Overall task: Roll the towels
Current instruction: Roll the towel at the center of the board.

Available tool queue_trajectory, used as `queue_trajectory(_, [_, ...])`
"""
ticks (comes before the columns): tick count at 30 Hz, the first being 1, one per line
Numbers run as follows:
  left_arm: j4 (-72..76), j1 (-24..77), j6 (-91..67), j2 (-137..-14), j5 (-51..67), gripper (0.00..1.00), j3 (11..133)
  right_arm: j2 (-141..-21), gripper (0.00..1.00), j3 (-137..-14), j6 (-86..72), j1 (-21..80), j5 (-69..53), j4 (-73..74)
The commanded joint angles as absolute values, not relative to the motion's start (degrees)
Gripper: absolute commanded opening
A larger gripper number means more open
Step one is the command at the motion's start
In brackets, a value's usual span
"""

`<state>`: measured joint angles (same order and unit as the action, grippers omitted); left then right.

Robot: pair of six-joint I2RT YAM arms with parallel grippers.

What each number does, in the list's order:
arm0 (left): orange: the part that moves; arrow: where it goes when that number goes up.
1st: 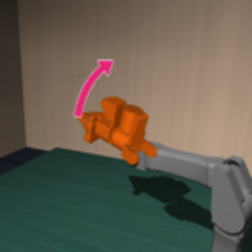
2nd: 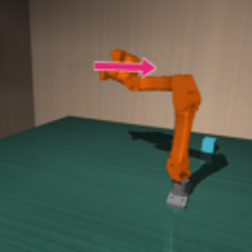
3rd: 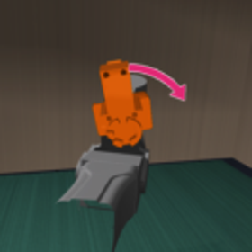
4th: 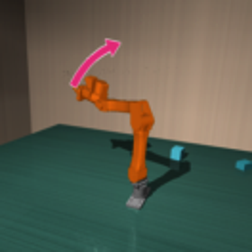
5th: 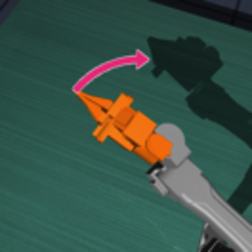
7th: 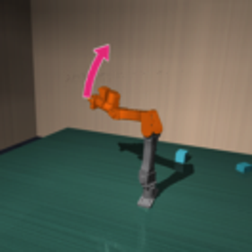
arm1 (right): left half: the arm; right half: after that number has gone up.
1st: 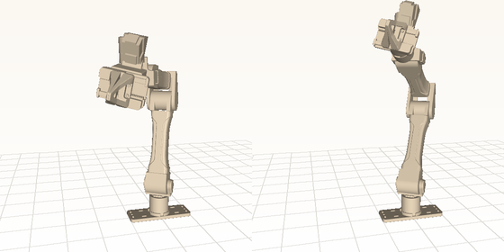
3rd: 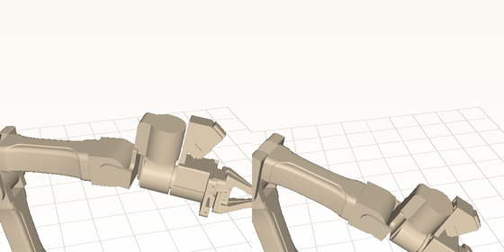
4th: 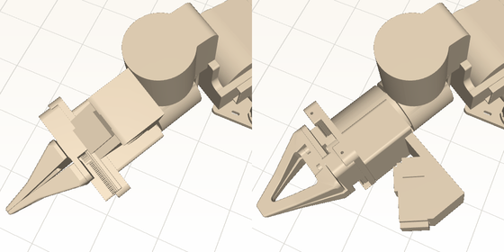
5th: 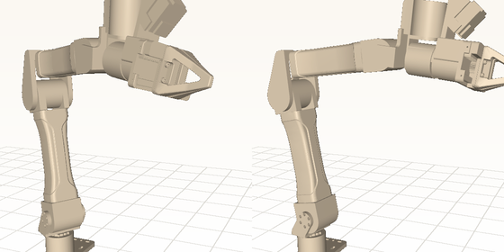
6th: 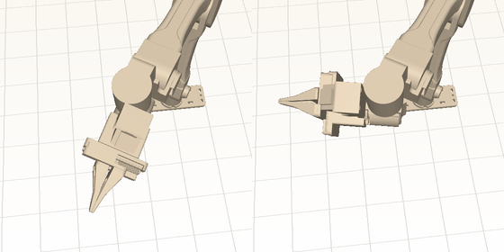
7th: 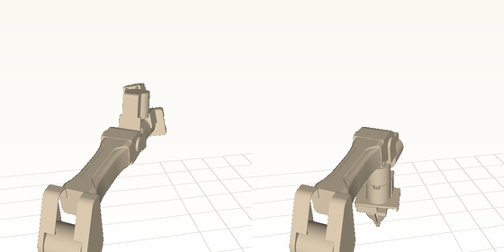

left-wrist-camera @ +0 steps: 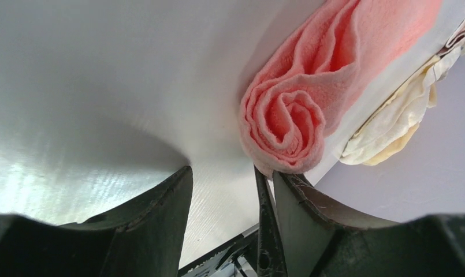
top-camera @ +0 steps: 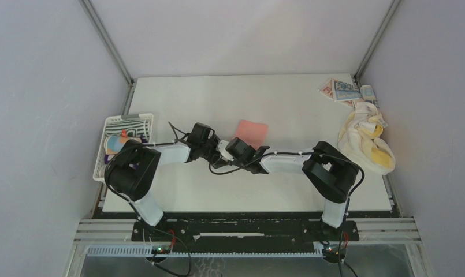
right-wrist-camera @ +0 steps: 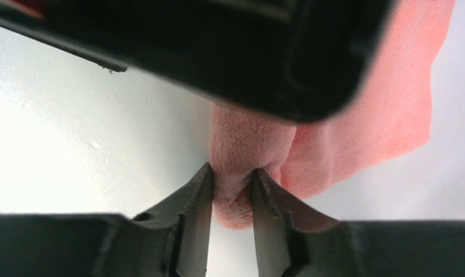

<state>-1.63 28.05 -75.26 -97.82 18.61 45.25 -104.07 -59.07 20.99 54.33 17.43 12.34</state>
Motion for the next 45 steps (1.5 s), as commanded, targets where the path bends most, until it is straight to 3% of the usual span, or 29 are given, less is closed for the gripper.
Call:
queue_trajectory(1, [-9.84,25.7,-70.78,-98.43,12.17,0.61,42.48,-107.27,0.23,-61.82,19.81,54.27,9.46,21.33])
queue_trajectory(9, [-9.08,22.92,-70.87,-89.01,11.96,0.63,36.3,-106.17,0.0,-64.81,14.72,54.51,-5.05,23.73])
queue_trajectory(18, [-12.21,21.37,-70.84,-75.16,10.02,0.68,31.71,-108.9,0.0,-66.06,4.73,48.15,-31.05,23.2])
queue_trajectory(28, [-10.73,21.7,-73.2,-63.44,10.03,0.75,26.19,-117.95,0.0,-65.48,-10.94,35.98,-58.63,13.02])
queue_trajectory(34, [-7.95,23.78,-73.17,-64.97,10.52,0.77,27.3,-123.6,0.0,-68.11,-15.37,32.24,-67.11,12.84])
queue_trajectory(45, [-2.47,25.66,-73.22,-77.29,11.69,0.77,34.05,-128.67,0.0,-70.4,-16.49,30.27,-67.87,16.23])
